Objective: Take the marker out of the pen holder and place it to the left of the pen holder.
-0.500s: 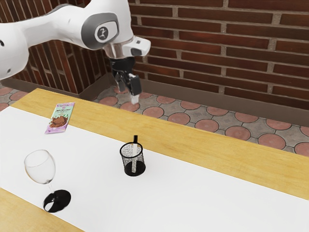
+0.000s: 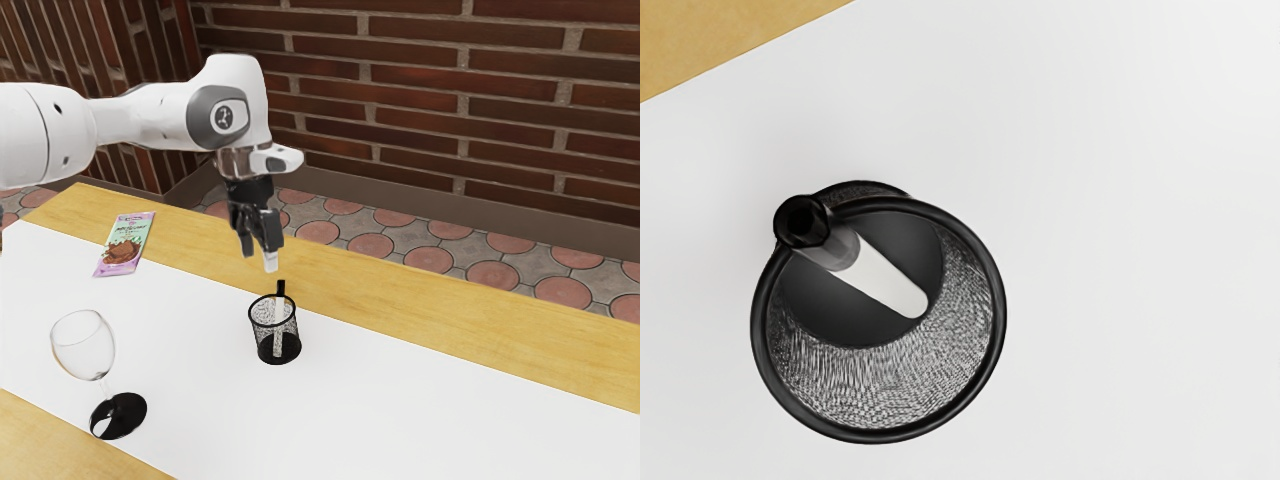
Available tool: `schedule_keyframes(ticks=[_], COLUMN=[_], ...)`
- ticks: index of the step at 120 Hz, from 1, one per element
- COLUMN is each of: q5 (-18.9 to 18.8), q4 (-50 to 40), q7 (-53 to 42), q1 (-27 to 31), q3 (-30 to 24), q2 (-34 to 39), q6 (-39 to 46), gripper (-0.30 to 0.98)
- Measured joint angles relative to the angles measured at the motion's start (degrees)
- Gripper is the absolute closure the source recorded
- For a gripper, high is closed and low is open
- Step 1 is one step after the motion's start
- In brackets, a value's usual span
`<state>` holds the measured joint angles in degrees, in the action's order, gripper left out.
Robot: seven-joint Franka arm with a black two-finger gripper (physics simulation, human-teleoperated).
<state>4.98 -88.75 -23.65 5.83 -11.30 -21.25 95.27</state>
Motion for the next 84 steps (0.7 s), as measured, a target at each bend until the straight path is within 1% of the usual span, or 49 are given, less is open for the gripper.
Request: schedule_keyframes(ticks=[21, 39, 77, 84], q5=[0.4, 0.5, 0.5, 0.5], q4=[3.4, 7.3, 14.5, 15.9], q7=[0.6, 0.9, 1.4, 1.6], q1=[-0.5, -0.5, -0.8, -1.6], q3=[0.3, 1.7, 3.1, 3.8], q2=[-6.0, -10.7, -18.3, -19.0], q6=[-0.2, -0.2, -0.2, -0.3], gripper=[0.03, 0.05, 0.09, 0.10])
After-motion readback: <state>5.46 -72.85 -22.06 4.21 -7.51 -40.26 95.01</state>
